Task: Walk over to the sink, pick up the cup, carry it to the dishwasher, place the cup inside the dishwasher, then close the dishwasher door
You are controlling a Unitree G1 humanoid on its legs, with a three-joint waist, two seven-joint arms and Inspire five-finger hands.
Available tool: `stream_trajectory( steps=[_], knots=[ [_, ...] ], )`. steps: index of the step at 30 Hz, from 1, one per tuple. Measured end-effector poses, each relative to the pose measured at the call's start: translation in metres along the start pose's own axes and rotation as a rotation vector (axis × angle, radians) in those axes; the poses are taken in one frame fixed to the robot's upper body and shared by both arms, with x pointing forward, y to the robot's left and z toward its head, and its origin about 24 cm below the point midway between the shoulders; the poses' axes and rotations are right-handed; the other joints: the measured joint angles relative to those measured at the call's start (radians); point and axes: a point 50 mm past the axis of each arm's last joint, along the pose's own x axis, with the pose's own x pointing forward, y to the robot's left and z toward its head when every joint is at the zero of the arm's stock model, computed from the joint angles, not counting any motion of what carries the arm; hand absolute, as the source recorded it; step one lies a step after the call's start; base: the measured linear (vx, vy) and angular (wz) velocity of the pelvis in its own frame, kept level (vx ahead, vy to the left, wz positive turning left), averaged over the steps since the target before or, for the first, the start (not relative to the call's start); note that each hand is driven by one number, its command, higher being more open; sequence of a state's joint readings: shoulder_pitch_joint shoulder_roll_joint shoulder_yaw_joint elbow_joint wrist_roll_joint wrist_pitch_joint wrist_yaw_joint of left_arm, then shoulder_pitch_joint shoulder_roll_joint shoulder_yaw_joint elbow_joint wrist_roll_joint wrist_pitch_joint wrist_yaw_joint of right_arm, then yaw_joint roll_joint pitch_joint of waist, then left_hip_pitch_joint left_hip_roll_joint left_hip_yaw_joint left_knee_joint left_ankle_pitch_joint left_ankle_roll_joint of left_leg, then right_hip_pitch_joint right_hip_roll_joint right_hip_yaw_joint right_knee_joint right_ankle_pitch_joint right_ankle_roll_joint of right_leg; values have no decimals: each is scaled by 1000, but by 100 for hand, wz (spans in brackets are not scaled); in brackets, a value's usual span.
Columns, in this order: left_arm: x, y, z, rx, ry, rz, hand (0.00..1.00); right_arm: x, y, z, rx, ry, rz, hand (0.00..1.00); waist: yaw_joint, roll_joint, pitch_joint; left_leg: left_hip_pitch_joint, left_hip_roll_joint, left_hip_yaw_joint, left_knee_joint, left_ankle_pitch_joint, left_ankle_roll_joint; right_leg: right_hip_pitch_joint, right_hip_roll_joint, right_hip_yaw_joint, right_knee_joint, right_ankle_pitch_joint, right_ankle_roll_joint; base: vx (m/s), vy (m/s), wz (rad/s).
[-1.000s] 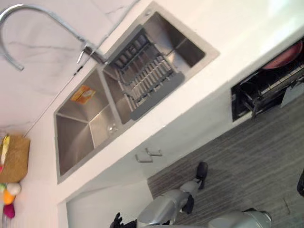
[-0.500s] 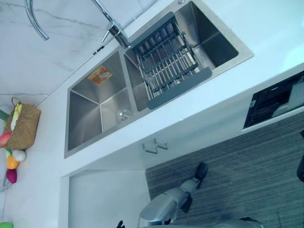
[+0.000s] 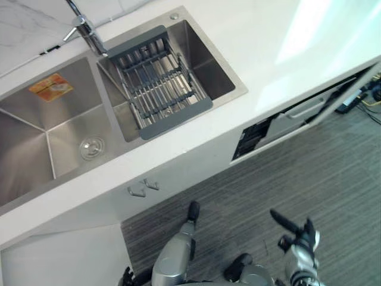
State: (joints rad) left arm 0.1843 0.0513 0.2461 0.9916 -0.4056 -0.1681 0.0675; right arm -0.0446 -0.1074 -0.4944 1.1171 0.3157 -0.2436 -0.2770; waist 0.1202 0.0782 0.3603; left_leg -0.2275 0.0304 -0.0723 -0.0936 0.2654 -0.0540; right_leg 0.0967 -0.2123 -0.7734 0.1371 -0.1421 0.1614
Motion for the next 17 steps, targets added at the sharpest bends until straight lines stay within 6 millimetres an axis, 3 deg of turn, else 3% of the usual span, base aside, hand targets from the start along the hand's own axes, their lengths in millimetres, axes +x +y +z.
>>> stream_trajectory(
  steps=[2,3,5,6,7,8,9,10,11,13,17],
  knots=[
    [7,2,21,-55,-54,13,100,-12,-10,-35,27,125,-28,100,8,-60,-16,-11,-3,10,0,-6,7,-9,-4,-5,-3,7,12,-12,9,-2],
    [8,2,26,-61,-64,14,100,-16,-11,-42,36,152,-31,100,12,-80,-21,-12,-5,21,0,-10,8,-9,-10,-7,-3,8,13,36,25,11],
    [11,-1,33,-49,-67,3,100,-27,-15,-64,74,228,-37,100,21,-159,-57,-2,-21,110,7,-33,29,4,-54,-19,39,12,37,124,48,26],
    [11,-3,31,-50,-58,-3,100,-28,-16,-65,72,236,-32,100,22,-167,-62,6,-25,106,9,-40,36,-1,-72,-13,79,18,43,162,98,17],
    [10,-6,28,-57,-49,-14,100,-26,-12,-61,74,228,-10,100,27,-167,-66,20,-24,107,11,-52,46,-31,-96,34,170,48,23,125,159,3],
    [10,-6,26,-56,-37,-12,100,-23,-4,-50,73,186,37,100,30,-161,-72,45,-14,99,34,-81,68,-104,-118,202,346,140,-21,159,201,6],
    [10,-6,25,-54,-32,-13,100,-23,-2,-47,67,170,53,100,27,-157,-76,59,-13,86,43,-93,74,-137,-118,281,414,187,-20,163,190,37],
    [10,-8,24,-41,-26,-19,100,-23,0,-45,56,157,73,100,13,-144,-77,77,-8,47,60,-112,82,-153,-93,374,443,131,5,186,117,98],
    [11,-10,28,-28,-34,-23,100,-22,3,-40,41,132,92,100,-5,-135,-92,101,-13,-13,70,-131,93,-154,-29,449,385,10,1,186,87,107],
    [12,-14,30,-25,-37,-24,100,-22,4,-36,36,105,102,100,-6,-128,-105,142,-22,-36,60,-145,107,-171,6,480,295,-23,-1,168,28,68],
    [13,-24,30,-77,-18,2,100,-25,4,-39,-23,83,130,100,-15,-97,-145,214,-31,-77,96,-216,124,-260,82,594,148,-13,-8,147,-23,34]
  ],
)
